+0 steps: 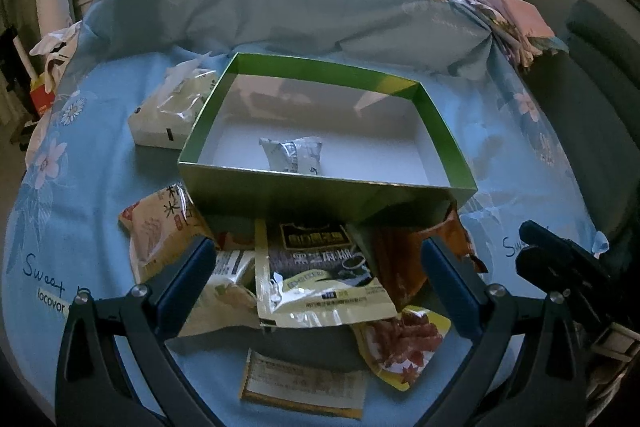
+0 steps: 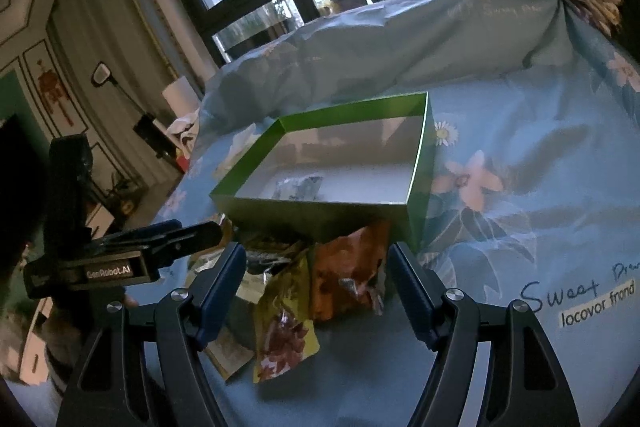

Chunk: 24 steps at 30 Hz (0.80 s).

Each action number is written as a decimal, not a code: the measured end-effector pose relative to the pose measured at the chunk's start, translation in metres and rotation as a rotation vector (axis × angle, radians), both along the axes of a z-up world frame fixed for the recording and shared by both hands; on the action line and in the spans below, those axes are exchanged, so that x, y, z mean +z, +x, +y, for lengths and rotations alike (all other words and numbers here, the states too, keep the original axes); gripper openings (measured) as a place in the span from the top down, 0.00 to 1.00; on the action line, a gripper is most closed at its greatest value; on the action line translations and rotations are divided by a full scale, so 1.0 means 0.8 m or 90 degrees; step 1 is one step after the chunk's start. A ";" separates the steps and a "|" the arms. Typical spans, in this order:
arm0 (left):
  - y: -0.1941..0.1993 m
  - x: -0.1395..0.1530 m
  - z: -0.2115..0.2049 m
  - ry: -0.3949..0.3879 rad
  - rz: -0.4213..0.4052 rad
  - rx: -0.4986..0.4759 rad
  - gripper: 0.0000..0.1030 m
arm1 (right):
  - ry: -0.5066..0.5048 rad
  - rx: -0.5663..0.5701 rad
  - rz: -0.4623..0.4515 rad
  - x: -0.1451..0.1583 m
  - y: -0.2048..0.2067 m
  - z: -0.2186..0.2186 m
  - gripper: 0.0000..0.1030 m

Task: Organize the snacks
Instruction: 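Move the left tool back toward the orange-brown snack bag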

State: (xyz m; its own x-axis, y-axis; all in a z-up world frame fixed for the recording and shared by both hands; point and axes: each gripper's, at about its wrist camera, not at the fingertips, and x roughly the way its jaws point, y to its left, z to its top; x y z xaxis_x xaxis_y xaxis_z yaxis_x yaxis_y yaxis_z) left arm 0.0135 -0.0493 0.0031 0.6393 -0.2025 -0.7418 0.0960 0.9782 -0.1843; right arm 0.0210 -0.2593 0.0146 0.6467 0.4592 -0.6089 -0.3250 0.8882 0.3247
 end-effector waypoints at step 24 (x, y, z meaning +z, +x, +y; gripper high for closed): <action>-0.004 -0.006 -0.036 0.051 -0.005 -0.023 0.00 | -0.005 -0.002 0.020 -0.024 -0.005 -0.007 0.28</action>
State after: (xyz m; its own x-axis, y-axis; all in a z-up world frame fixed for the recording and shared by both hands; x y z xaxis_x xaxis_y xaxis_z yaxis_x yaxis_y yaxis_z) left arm 0.0103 -0.0783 -0.0018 0.6384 -0.1655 -0.7517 0.1323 0.9857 -0.1047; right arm 0.0170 -0.2650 -0.0045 0.6285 0.4528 -0.6325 -0.3120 0.8916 0.3282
